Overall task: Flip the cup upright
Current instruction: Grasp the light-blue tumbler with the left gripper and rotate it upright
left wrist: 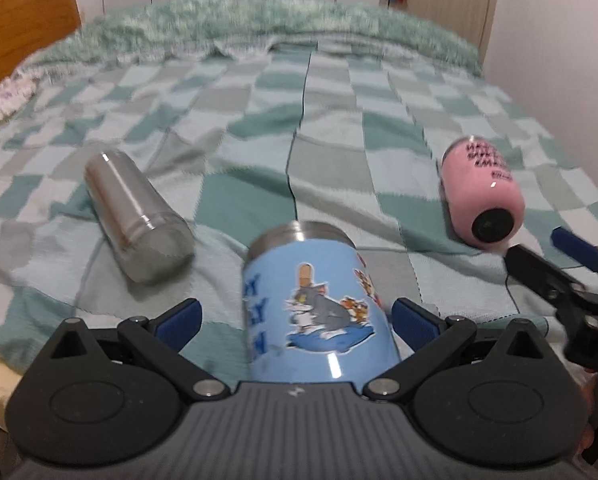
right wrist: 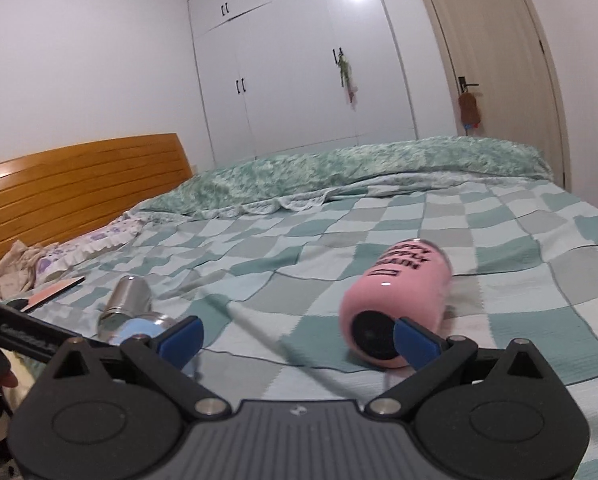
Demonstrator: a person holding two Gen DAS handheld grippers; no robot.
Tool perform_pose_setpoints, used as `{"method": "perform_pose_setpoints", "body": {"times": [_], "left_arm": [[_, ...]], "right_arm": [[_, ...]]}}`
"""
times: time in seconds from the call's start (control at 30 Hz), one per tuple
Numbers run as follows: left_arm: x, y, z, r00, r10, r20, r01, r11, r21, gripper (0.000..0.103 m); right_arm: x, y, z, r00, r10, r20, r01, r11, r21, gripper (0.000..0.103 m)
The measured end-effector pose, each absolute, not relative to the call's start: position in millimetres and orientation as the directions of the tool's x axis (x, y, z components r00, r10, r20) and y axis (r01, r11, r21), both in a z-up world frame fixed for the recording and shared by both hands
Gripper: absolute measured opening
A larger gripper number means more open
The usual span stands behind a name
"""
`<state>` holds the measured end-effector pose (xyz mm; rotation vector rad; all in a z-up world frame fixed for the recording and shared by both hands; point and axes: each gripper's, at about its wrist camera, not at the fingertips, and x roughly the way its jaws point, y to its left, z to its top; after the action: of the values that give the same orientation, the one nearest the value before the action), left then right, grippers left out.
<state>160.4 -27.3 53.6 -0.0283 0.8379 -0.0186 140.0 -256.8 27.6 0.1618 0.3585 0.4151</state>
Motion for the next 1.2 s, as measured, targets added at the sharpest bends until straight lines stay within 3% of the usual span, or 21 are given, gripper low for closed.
{"method": "perform_pose_setpoints", "body": {"times": [0.27, 0.37, 0.47, 0.63, 0.87, 1.2], "left_arm": [[190, -35, 32, 0.552, 0.007, -0.834, -0.039, 0.999, -0.017, 0.103], [194, -32, 27, 0.524, -0.009, -0.852, -0.049, 0.998, -0.04, 0.099], [202, -27, 24, 0.486, -0.065, -0.871, -0.056, 0.993, -0.105, 0.088], [204, -24, 24, 0.473, -0.085, -0.877, -0.057, 0.99, -0.126, 0.087], [184, -19, 29, 0.562, -0.084, -0.823, -0.071, 0.986, -0.149, 0.087], [140, -28, 51, 0.738, -0.12, -0.664, 0.029, 0.989, -0.147, 0.086]], "right_arm": [[144, -274, 18, 0.855, 0.431, -0.29, -0.354, 0.892, 0.282, 0.102], [143, -274, 16, 0.853, 0.437, -0.287, -0.359, 0.889, 0.285, 0.102], [142, -274, 14, 0.851, 0.44, -0.287, -0.362, 0.887, 0.286, 0.102], [139, -276, 14, 0.853, 0.443, -0.275, -0.364, 0.883, 0.296, 0.102], [135, -279, 13, 0.862, 0.432, -0.264, -0.354, 0.887, 0.295, 0.102], [124, -295, 14, 0.897, 0.383, -0.221, -0.307, 0.899, 0.313, 0.102]]}}
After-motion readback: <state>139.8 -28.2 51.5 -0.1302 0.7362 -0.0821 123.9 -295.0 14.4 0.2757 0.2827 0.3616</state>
